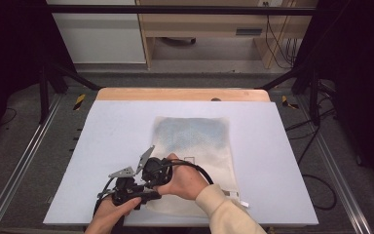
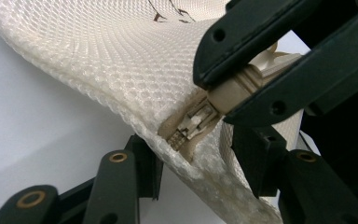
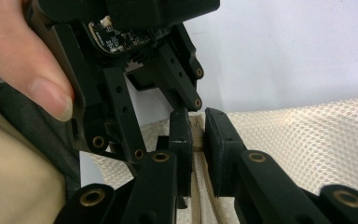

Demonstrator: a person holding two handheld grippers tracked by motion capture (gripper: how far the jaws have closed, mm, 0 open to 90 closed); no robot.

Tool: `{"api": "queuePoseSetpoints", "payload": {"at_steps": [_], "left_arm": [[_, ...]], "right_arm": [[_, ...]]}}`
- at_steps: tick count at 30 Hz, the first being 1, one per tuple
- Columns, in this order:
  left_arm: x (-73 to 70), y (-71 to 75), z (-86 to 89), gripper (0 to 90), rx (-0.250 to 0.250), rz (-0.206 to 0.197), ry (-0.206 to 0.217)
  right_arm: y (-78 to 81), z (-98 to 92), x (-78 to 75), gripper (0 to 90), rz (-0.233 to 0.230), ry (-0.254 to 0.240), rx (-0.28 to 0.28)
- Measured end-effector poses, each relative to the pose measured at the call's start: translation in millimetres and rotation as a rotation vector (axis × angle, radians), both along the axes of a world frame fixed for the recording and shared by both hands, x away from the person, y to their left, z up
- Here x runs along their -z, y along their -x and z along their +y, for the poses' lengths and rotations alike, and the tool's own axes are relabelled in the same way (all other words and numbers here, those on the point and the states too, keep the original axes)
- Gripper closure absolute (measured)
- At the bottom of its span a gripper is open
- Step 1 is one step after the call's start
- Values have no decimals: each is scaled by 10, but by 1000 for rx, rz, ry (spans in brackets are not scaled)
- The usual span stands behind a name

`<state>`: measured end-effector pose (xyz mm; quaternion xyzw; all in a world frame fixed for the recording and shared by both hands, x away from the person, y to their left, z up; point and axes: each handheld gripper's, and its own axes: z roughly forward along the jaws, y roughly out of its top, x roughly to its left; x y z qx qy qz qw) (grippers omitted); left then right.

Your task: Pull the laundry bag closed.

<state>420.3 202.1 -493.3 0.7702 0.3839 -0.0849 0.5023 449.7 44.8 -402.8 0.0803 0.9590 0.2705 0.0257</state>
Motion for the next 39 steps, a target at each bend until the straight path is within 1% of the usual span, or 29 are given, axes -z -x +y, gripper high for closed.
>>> {"api": "queuePoseSetpoints", "payload": {"at_steps": [7, 8, 16, 23, 26, 27, 31, 39], "left_arm": [[1, -12, 5, 652, 13, -5, 4], [2, -13, 10, 660, 14, 1, 7], [10, -18, 23, 718, 10, 8, 6], [21, -24, 41, 779, 9, 4, 4], [32, -32, 53, 805, 6, 12, 14], [32, -33, 53, 809, 5, 19, 16], [35, -34, 51, 825, -1, 24, 25], [28, -31, 57, 853, -5, 18, 20]], "right_arm": [[2, -9, 8, 816, 0, 3, 2], [4, -12, 9, 817, 1, 4, 4], [6, -30, 21, 816, -4, 2, 0], [-1, -34, 27, 816, -10, 4, -12], [1, -37, 31, 816, -13, 6, -13], [3, -37, 33, 816, -13, 5, -12], [4, -48, 47, 816, -21, 4, -18], [3, -82, 71, 816, -37, 4, -28]]}}
